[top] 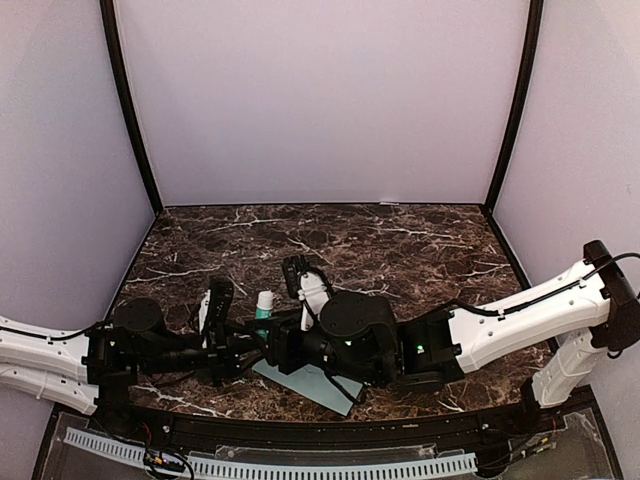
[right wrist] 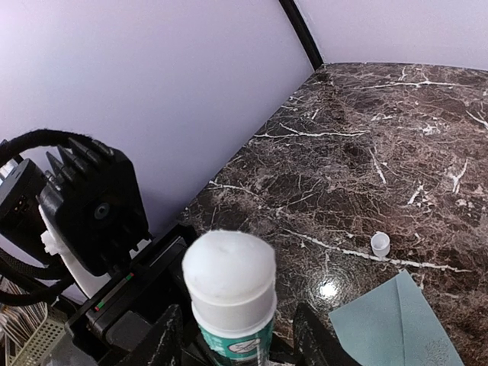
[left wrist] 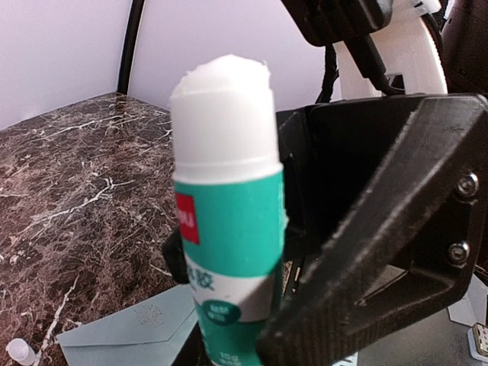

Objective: Place the letter into the envelope and seal it

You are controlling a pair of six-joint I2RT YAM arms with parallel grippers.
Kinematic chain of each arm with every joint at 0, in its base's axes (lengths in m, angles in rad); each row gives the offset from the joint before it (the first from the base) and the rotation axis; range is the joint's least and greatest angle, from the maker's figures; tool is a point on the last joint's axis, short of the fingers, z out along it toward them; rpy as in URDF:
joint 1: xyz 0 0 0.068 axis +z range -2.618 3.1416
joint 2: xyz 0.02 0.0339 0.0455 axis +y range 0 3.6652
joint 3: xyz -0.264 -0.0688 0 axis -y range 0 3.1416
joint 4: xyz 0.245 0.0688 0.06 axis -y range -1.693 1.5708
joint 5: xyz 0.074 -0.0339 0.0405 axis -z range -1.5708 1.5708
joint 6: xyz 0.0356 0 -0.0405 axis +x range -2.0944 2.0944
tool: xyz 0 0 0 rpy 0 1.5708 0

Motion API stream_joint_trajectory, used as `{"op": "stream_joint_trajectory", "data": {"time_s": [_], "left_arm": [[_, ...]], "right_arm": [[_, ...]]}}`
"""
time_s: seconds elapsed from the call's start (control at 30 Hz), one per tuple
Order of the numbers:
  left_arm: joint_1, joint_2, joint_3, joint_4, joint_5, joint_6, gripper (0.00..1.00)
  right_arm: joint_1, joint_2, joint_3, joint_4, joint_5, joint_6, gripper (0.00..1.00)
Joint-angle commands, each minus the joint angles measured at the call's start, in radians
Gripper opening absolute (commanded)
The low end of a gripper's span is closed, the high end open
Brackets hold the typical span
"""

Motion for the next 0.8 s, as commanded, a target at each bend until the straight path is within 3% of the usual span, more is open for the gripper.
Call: {"op": "stream_joint_trajectory", "data": {"time_s": [0.0, 0.3, 0.77], "left_arm": [[-0.013, 0.000, 0.035, 0.016, -0.010, 0.024, 0.08], [-0.021, -0.009, 0.035, 0.029, 0.039, 0.028, 0.07], [-0.022, -0.001, 0.025, 0.212, 0.544, -0.052, 0.06]], "right_arm": [[0.011, -0.008, 0.002, 0.026, 0.025, 0.004, 0.40], [0.012, -0.033, -0.074, 0.116, -0.019, -0.055, 0.01], [0.012, -0.117, -0.257, 0.323, -0.301, -0.239, 0.00]]}}
